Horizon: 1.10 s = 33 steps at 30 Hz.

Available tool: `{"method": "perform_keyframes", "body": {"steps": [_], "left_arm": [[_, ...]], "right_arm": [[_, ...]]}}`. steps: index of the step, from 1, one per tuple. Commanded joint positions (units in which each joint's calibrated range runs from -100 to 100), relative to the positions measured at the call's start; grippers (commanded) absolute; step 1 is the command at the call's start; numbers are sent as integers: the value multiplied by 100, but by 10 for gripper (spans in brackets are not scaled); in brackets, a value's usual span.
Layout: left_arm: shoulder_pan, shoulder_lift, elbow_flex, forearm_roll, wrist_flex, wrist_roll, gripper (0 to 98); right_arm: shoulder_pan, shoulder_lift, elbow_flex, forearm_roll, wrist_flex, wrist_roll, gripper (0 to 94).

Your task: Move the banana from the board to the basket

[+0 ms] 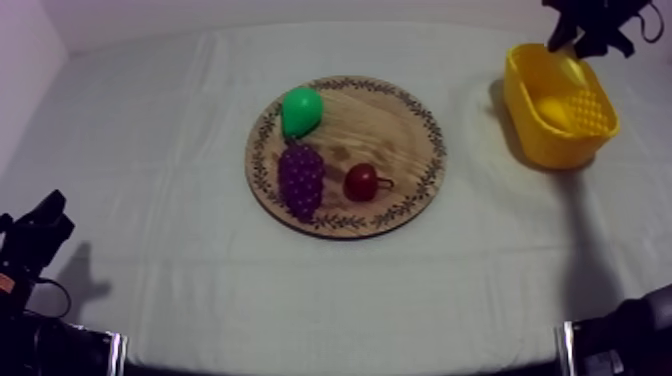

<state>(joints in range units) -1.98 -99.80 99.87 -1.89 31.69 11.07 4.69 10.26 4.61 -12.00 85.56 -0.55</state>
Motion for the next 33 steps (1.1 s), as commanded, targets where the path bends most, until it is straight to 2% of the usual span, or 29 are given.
{"method": "perform_keyframes", "body": {"steps": [1,11,20,33], "left_arm": [[-1,-3,2,1,0,-1,1],[-1,-3,2,1,0,-1,1],[-1,-3,2,1,0,-1,1],[-1,-3,2,1,0,2,1]], "right_arm": [[81,-9,240,-11,-36,48,224],[203,-39,1131,-25,-375,198,228],[197,219,1070,-14,-618,214,242],[232,516,679,98,-795,63,414]]}}
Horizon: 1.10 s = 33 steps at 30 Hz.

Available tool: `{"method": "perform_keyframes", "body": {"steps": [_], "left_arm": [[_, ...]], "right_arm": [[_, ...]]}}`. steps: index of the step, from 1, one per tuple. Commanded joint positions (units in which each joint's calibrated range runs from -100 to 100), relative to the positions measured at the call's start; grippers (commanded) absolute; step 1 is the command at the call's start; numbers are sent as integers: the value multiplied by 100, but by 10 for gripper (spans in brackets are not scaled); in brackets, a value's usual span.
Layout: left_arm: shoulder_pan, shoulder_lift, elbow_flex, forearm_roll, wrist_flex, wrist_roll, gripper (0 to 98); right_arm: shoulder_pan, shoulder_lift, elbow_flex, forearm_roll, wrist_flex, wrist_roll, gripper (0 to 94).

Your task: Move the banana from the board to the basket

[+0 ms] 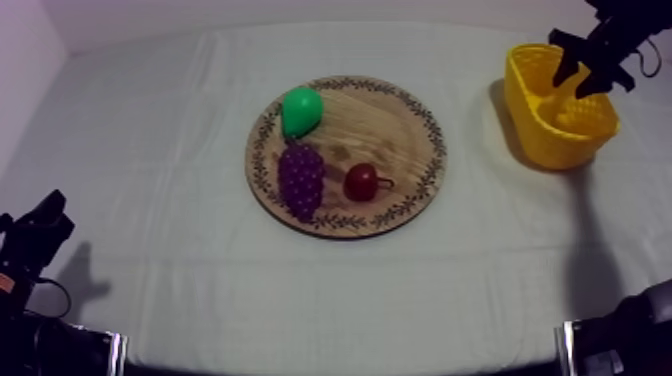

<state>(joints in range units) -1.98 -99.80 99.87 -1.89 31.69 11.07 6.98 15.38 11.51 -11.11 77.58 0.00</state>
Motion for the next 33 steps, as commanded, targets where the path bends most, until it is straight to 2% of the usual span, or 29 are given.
{"method": "perform_keyframes", "body": {"steps": [1,4,12,15,20,25,33], "left_arm": [[-1,-3,2,1,0,1,1],[-1,-3,2,1,0,2,1],[-1,-3,2,1,0,2,1],[-1,-3,2,1,0,2,1],[-1,-3,2,1,0,2,1],[-1,-3,2,1,0,1,1],[-1,-3,2,1,0,-1,1]], "right_arm": [[1,11,-22,12,-13,2,415],[15,-2,-8,3,-103,5,368],[161,-461,486,-56,-704,70,98],[172,-803,819,30,-1022,39,38],[73,-1548,1602,394,-1755,-171,12],[40,-2478,2700,596,-2628,-313,9],[-329,-4443,4776,1457,-3932,-889,7]]}}
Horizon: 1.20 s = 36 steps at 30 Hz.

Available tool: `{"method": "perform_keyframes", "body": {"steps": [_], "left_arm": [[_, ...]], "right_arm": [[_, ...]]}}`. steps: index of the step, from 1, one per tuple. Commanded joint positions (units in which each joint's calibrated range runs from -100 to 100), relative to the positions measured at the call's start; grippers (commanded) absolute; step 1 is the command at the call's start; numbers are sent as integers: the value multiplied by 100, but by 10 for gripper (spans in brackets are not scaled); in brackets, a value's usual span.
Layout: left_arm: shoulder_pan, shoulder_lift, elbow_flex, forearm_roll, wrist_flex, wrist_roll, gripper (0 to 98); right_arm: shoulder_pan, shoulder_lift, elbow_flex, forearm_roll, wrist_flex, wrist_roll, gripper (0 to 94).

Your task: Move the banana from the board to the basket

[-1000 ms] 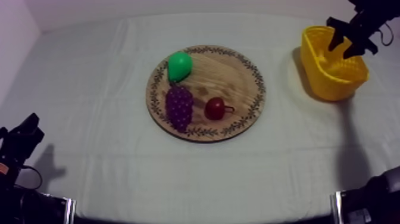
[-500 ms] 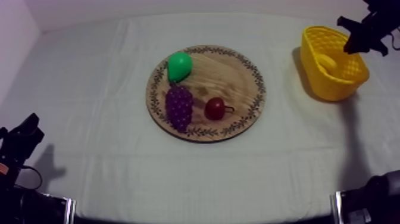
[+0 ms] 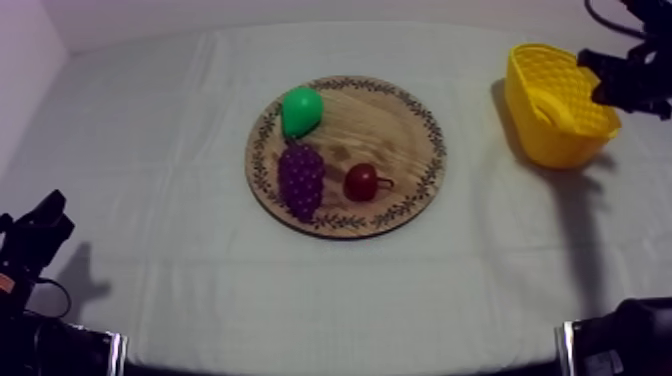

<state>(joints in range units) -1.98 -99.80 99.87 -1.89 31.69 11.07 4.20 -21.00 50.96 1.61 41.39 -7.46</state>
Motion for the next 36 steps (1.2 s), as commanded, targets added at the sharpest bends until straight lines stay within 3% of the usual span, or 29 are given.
{"method": "perform_keyframes", "body": {"steps": [1,5,12,25,36], "left_arm": [[-1,-3,2,1,0,-1,1],[-1,-3,2,1,0,-1,1],[-1,-3,2,1,0,2,1],[-1,-3,2,1,0,2,1],[-1,-3,2,1,0,4,1]], "right_arm": [[-88,-1103,1089,262,-425,-192,7],[-212,-2327,2033,463,-727,-276,7],[-153,-4067,3328,427,-1075,24,7],[-234,-6464,4755,112,-894,600,7],[-125,-7286,4858,-269,-426,897,7]]}}
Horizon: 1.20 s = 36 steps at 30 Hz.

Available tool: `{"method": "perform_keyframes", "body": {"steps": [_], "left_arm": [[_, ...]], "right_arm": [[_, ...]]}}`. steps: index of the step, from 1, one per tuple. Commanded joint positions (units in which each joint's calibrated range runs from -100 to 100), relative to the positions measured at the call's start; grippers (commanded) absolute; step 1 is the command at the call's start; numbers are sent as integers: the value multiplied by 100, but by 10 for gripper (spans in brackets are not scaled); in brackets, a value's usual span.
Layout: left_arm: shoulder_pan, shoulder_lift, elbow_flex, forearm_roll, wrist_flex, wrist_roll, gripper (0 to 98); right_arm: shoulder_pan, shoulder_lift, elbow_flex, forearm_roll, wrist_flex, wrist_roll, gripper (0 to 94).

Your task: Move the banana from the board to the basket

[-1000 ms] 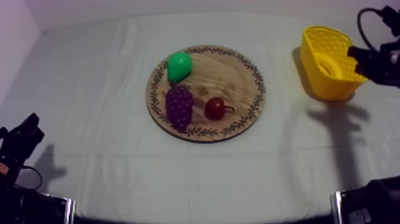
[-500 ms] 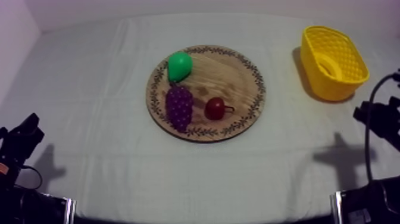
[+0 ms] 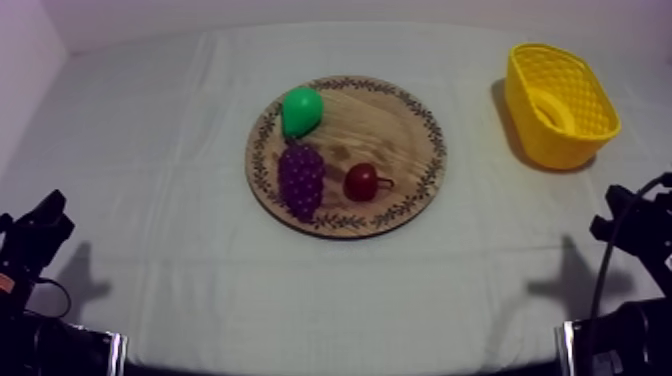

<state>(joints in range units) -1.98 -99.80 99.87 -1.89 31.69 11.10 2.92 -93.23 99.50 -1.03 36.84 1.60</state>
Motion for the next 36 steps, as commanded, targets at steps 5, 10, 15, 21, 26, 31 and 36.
{"method": "perform_keyframes", "body": {"steps": [5,10,15,21,26,31,36], "left_arm": [[-1,-3,2,1,0,0,1],[-1,-3,2,1,0,0,1],[-1,-3,2,1,0,-2,1],[-1,-3,2,1,0,-1,1],[-1,-3,2,1,0,-1,1],[-1,-3,2,1,0,-1,1],[-1,-3,2,1,0,-1,1]], "right_arm": [[44,-212,5,-27,160,-67,7],[111,-243,5,-38,183,374,7],[126,-251,5,-40,186,961,7],[129,-252,5,-41,187,1056,7],[129,-253,5,-41,187,1025,7],[129,-253,5,-41,187,1016,7],[129,-253,5,-41,187,1012,7]]}}
